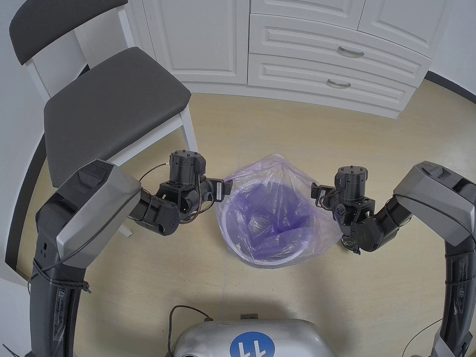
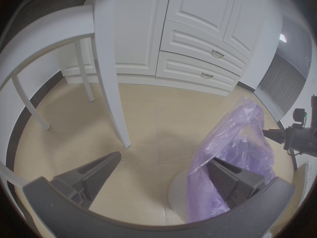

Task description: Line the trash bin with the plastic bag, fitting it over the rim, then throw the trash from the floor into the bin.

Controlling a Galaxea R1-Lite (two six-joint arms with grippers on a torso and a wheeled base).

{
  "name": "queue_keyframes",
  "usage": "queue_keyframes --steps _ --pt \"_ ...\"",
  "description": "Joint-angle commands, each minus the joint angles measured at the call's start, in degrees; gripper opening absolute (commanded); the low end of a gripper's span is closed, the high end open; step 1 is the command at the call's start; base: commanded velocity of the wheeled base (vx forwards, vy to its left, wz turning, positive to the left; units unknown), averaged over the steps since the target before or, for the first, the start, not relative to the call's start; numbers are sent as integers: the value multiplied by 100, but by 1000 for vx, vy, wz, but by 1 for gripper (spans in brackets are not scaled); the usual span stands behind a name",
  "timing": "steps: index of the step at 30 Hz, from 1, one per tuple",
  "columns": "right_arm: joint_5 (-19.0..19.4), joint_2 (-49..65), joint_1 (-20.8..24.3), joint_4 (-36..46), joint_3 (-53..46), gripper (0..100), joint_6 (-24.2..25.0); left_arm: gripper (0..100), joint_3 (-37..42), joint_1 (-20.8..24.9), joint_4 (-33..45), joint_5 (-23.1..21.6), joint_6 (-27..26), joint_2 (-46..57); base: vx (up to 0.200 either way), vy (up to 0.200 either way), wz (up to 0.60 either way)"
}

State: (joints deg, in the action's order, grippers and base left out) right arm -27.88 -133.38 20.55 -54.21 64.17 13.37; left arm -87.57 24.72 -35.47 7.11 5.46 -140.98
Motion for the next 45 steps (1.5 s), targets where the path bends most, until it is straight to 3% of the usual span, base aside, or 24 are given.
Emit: queue_keyframes --steps 1,25,42,45 --pt "37 -22 10 -10 -80 100 -10 100 -235 -55 -12 10 16 -316 0 0 0" --pt "46 -962 -245 42 851 100 254 100 -832 -178 14 10 148 -843 0 0 0" --pt "63 -901 -280 130 799 100 254 100 -736 -293 603 -16 280 -509 0 0 0" --pt "63 -487 -210 148 535 100 245 100 -349 -354 805 -113 280 -61 0 0 0"
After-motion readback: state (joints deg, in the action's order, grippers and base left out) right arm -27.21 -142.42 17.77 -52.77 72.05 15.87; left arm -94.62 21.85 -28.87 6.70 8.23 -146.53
